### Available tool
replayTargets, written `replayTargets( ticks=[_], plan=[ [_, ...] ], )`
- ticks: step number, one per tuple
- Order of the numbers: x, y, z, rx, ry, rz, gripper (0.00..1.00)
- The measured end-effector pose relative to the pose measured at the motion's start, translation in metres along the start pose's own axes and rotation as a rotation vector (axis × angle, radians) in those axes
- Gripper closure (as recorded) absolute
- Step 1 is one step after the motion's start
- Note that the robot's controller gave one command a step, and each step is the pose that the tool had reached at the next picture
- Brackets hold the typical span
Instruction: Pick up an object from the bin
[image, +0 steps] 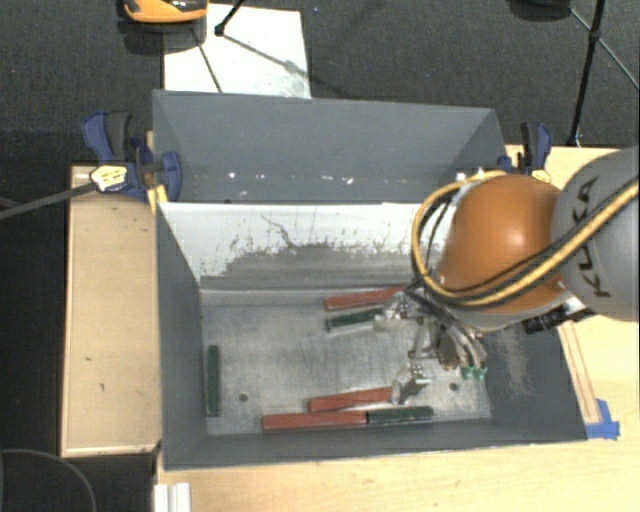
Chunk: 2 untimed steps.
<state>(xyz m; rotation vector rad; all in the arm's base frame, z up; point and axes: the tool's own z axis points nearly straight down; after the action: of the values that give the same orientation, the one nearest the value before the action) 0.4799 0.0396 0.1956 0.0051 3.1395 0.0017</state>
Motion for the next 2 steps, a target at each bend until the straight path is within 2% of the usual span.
replayTargets(
  ticks=[1,2],
  plan=[
    [0.0,0.0,0.0,0.0,0.0,0.0,0.0],
    [-0.017,0.008,0.119,0.001,-0.014,-0.195,1.0]
  ],
)
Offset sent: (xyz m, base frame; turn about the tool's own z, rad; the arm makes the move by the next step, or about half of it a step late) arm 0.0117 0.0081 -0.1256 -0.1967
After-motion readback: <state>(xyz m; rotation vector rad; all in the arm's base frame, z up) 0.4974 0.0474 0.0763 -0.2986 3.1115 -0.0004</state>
